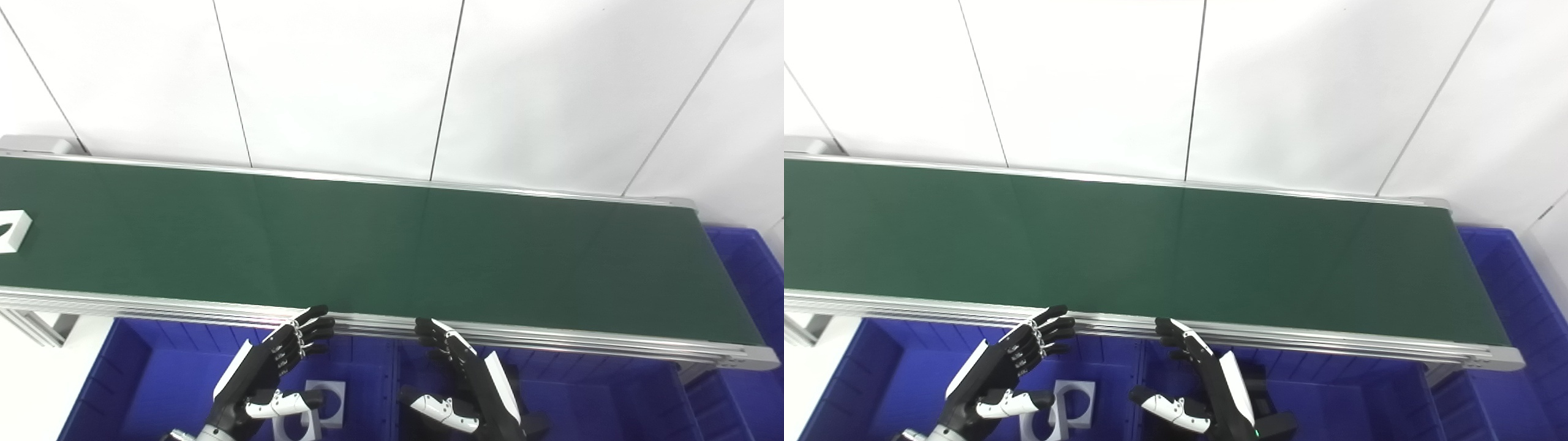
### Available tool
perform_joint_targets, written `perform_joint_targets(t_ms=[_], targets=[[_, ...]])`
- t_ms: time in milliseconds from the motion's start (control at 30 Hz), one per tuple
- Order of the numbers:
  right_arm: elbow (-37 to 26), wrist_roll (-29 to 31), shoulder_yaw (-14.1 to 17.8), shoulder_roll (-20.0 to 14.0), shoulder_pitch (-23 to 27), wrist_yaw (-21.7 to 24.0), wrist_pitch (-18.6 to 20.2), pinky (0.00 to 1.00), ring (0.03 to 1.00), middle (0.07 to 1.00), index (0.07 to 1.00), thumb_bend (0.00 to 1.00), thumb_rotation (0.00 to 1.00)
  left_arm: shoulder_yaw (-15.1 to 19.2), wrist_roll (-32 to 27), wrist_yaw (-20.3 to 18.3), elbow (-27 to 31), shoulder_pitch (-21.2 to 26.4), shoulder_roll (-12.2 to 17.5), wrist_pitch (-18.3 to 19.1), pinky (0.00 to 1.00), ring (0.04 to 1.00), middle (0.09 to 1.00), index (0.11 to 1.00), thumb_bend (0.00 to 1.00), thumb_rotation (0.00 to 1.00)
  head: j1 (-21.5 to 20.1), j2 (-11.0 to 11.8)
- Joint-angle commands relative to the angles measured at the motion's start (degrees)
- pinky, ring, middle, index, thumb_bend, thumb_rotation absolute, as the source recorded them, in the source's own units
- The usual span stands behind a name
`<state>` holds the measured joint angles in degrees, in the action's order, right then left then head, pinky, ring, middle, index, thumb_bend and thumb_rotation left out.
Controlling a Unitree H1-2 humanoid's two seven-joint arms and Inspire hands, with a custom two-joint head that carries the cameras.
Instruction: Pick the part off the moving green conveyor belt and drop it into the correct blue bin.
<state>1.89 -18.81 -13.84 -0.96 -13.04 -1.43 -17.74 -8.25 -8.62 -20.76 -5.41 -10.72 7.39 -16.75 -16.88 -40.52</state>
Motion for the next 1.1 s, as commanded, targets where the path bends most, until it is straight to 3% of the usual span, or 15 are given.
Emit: perform_joint_targets(t_ms=[0,1067], targets=[[-1.3,0.3,0.0,0.5,0.4,-0.7,-1.9,0.73,0.786,0.809,0.826,0.67,0.49,0.1,-0.6,-0.3,0.9,1.2,0.3,-0.6,0.78,0.832,0.839,0.873,0.92,0.37,0.3,0.0],[-1.0,0.5,-0.1,0.1,0.5,-0.5,-2.6,0.71,0.776,0.795,0.82,0.66,0.47,0.2,-0.8,-0.2,0.3,1.0,0.1,-1.4,0.78,0.826,0.832,0.873,0.92,0.37,0.7,0.5]])
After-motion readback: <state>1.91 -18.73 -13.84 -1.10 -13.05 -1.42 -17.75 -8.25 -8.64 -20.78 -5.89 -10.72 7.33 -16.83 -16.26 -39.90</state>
